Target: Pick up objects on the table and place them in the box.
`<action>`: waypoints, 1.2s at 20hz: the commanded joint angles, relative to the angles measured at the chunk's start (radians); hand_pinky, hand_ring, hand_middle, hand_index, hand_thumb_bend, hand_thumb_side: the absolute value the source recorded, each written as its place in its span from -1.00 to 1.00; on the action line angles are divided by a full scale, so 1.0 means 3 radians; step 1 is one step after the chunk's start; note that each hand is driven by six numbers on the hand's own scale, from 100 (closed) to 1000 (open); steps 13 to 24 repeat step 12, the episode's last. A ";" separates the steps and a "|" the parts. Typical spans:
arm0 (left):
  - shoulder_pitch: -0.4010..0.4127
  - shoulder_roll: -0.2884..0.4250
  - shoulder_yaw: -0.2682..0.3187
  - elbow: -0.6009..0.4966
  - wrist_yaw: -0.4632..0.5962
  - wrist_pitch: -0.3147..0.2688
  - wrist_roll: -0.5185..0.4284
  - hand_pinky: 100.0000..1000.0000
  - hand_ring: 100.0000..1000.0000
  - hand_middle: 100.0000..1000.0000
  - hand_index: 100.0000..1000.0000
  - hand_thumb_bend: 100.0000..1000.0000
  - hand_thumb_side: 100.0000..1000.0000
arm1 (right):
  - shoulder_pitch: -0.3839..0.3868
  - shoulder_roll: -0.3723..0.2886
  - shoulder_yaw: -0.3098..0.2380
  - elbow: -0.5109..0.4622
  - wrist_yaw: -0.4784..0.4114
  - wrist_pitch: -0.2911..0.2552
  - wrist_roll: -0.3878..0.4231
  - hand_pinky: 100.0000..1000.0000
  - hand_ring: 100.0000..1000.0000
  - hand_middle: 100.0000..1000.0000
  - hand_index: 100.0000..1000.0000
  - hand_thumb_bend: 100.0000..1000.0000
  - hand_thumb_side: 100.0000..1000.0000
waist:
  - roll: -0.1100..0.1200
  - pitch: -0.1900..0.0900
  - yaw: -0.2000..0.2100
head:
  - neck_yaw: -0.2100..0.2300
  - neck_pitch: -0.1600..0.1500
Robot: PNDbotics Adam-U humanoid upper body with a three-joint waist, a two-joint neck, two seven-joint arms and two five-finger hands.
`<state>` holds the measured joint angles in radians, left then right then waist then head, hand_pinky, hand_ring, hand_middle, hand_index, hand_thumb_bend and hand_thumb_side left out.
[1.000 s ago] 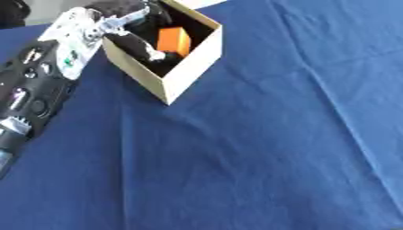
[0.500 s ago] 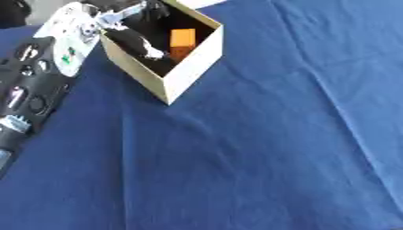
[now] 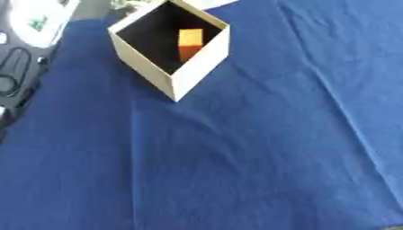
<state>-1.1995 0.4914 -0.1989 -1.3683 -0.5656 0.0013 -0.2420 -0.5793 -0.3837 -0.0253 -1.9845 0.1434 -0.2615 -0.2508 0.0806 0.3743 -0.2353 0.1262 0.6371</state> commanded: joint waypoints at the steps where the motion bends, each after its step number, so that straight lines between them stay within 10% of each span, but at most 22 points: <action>1: 0.0107 0.0280 0.0070 -0.0753 0.0545 0.0185 0.0215 -0.34 -0.06 0.03 0.35 -1.00 -0.38 | -0.0016 -0.0089 -0.0043 -0.0052 0.0027 -0.0004 -0.0026 0.50 0.31 0.15 0.44 -1.00 0.56 | -0.0034 -0.0110 0.0023 | -0.0023 0.0056; 7: 0.0839 0.0616 0.0331 -0.1984 0.1485 0.0495 0.0918 -0.34 -0.06 0.03 0.34 -1.00 -0.36 | 0.0000 -0.0093 -0.0045 -0.0052 0.0048 -0.0008 -0.0034 0.50 0.31 0.15 0.44 -1.00 0.56 | -0.0055 -0.0168 0.0131 | -0.0078 0.0095; 12: 0.1463 0.0677 0.0577 -0.2102 0.1901 0.0173 0.1604 -0.28 -0.01 0.10 0.44 -0.95 -0.07 | 0.0004 -0.0104 -0.0049 -0.0052 0.0056 -0.0016 -0.0041 0.51 0.32 0.16 0.44 -1.00 0.55 | -0.0092 -0.0195 0.0203 | -0.0116 0.0133; 24: 0.1463 0.0677 0.0577 -0.2102 0.1901 0.0173 0.1604 -0.28 -0.01 0.10 0.44 -0.95 -0.07 | 0.0004 -0.0104 -0.0049 -0.0052 0.0056 -0.0016 -0.0041 0.51 0.32 0.16 0.44 -1.00 0.55 | -0.0092 -0.0195 0.0203 | -0.0116 0.0133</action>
